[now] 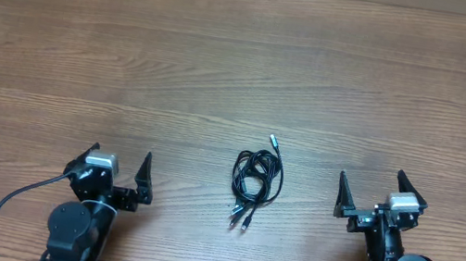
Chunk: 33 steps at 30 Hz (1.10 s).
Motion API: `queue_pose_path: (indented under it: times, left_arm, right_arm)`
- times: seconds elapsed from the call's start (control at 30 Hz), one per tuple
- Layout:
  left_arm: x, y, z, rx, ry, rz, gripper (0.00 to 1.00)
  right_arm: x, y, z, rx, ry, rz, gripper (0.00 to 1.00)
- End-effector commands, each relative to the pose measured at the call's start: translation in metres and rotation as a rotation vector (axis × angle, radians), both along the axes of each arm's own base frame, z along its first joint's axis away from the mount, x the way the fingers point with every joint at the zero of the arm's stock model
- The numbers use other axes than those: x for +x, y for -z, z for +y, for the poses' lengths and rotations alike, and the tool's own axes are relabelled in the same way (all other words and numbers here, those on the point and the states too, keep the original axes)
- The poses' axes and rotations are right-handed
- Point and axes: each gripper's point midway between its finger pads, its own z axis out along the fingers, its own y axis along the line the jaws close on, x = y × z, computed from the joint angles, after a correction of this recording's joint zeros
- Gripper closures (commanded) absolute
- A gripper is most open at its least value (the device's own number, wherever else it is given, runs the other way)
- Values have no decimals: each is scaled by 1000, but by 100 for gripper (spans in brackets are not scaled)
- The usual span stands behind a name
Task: Untangle cables
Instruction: 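Move the left gripper forward and down onto the black cable coil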
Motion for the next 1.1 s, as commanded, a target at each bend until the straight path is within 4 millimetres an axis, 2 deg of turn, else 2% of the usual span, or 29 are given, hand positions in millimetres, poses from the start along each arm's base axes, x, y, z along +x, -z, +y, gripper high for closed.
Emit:
queue_pose_path:
  times: [0.0, 0.33, 0.63, 0.87, 1.07]
  left_arm:
    - [-5, -37, -2, -21, 13, -34, 0]
    - [-6, -68, -3, -16, 16, 101, 1]
    - [0, -84, -17, 3, 108, 325, 0]
    - [7, -79, -32, 12, 204, 542, 0]
    - [11, -56, -53, 12, 294, 740, 0]
  right_arm:
    - [0, 1, -2, 0, 10, -7, 0]
    - [0, 1, -2, 0, 10, -7, 0]
    - [0, 1, -2, 0, 10, -7, 0]
    - [0, 1, -2, 0, 10, -7, 0]
    - [0, 1, -2, 0, 10, -7, 0]
